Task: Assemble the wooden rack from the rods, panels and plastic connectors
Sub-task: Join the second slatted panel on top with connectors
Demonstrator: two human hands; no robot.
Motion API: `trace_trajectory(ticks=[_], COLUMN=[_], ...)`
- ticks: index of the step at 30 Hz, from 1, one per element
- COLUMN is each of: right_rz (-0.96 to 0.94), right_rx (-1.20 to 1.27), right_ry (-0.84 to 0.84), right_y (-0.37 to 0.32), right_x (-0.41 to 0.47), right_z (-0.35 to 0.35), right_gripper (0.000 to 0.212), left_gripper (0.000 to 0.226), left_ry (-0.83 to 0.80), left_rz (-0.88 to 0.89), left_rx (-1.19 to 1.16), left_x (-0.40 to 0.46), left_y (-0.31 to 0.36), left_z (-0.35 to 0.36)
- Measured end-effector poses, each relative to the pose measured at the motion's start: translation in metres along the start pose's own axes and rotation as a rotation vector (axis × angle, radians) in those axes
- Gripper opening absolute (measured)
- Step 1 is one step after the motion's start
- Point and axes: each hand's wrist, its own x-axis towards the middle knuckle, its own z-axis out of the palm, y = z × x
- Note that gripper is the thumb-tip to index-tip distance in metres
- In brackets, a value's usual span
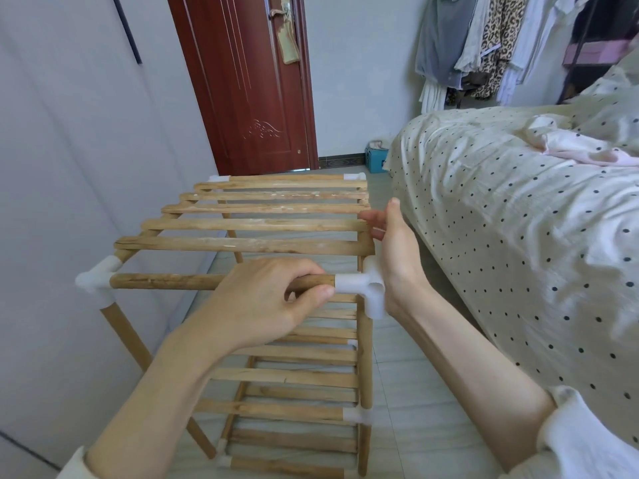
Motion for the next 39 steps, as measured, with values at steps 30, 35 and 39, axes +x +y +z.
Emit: trace_trajectory(ticks=[30, 35, 39], right_rz=[-0.041, -0.085, -0.075], right_rx=[-0.031, -0.091, -0.102], right_ry=[-0.645, -0.628, -0.588], right_y=[0.059, 0.06, 0.062], right_x=[-0.036, -0.039, -0.04], right_z=[-0.063, -0.057, -0.056], right_gripper=[0.014, 0.018, 0.018], left_gripper=[0.062, 0.046, 0.048], left_ry=[0.329, 0.295, 0.279], left_rz=[-0.001, 0.032, 0.029], left_rx=[0.358, 0.365, 0.36], left_x=[0.027, 0.022, 0.02], left_y=[0.023, 0.021, 0.02], left_z=[0.024, 0.027, 0.029])
